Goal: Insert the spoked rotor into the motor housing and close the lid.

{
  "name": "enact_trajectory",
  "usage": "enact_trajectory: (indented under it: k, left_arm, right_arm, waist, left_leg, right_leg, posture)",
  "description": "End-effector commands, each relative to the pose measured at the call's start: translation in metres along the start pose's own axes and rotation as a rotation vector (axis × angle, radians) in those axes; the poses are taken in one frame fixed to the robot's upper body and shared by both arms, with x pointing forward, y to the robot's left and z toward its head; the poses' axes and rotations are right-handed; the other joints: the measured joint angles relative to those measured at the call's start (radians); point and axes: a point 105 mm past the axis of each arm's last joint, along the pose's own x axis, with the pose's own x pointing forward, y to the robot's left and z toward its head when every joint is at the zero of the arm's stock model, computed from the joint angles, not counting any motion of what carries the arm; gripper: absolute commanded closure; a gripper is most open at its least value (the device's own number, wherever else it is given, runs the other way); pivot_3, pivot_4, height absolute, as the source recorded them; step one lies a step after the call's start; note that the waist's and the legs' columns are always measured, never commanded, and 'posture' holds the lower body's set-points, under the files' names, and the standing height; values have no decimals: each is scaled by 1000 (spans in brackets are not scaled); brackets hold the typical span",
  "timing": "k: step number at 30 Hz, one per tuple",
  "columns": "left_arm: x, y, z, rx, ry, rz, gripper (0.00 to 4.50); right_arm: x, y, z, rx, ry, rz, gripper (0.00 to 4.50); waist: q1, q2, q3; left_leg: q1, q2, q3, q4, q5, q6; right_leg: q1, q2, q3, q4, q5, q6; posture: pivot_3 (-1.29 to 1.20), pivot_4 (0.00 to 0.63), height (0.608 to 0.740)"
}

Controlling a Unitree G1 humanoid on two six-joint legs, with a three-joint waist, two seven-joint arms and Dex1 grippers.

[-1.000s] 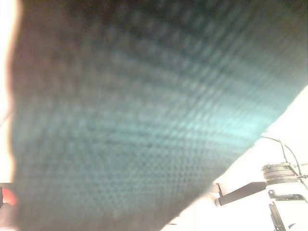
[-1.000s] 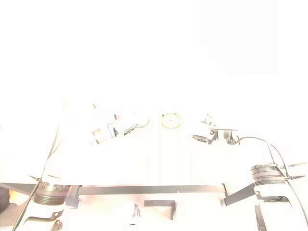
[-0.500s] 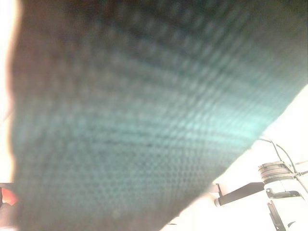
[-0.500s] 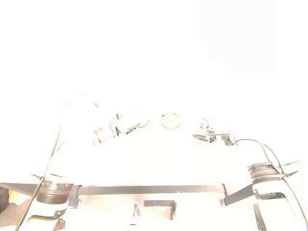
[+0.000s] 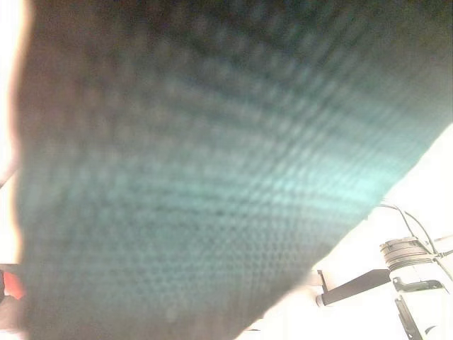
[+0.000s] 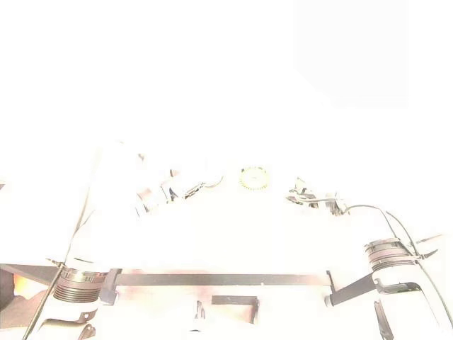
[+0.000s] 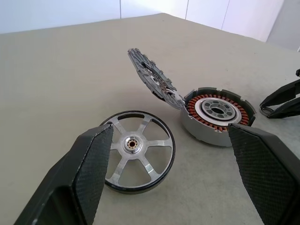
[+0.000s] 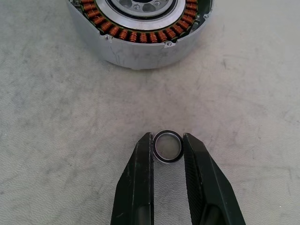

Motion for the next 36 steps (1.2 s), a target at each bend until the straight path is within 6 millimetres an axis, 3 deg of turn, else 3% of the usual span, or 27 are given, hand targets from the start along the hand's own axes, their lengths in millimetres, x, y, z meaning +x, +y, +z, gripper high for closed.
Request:
enact_trajectory:
  k: [1, 4, 8, 14, 16, 22, 36]
  left_arm:
    - [1, -3, 16, 47, -54, -8, 373]
    - [0, -2, 16, 49, -53, -6, 373]
    - [1, -2, 15, 51, -51, -8, 373]
    - [1, -3, 13, 53, -43, -9, 373]
    - [1, -3, 13, 56, -41, -8, 373]
    - [-2, -2, 13, 59, -43, 9, 373]
    - [-6, -1, 11, 68, -37, 24, 373]
  right_arm:
    - [-10, -25, 14, -28, -9, -115, 3899]
    - [-13, -30, 29, -52, -42, -138, 3899]
    - [-18, -37, 71, -116, -135, -156, 3899]
    - [-12, -23, 127, -200, -262, -123, 3899]
    - [-6, -15, 137, -209, -286, -90, 3899]
    - [18, 7, 122, -211, -233, -7, 3899]
    - [31, 31, 96, -160, -192, 54, 3899]
  waist:
    - [0, 0, 0]
    - [0, 1, 0]
    - [-1, 2, 1]
    - [2, 2, 1]
    - [2, 2, 1]
    - [9, 2, 1]
    - [2, 2, 1]
  left_leg:
    - [0, 0, 0, 0, 0, 0]
    - [-2, 0, 0, -2, 1, -1]
    - [-3, 0, 0, -8, 1, 0]
    - [-14, 2, 0, -11, 4, 2]
    - [-16, 2, 0, -11, 5, 1]
    - [-17, 2, 0, -11, 4, 1]
    - [-13, 3, 0, -11, 7, -3]
  right_leg:
    - [0, 0, 0, 0, 0, 0]
    - [-2, 0, 0, 0, 0, 0]
    - [-6, 0, -2, 0, 1, -1]
    - [-20, 0, -6, 5, -1, -5]
    - [-22, 0, -6, 5, -1, -6]
    - [-21, 0, -6, 4, -1, -6]
    - [-18, 0, -6, 5, -1, -6]
  posture:
    - [0, 0, 740]
    - [0, 0, 740]
    - [0, 0, 740]
    - [0, 0, 740]
    - [0, 0, 740]
    - [0, 0, 740]
    - [0, 0, 740]
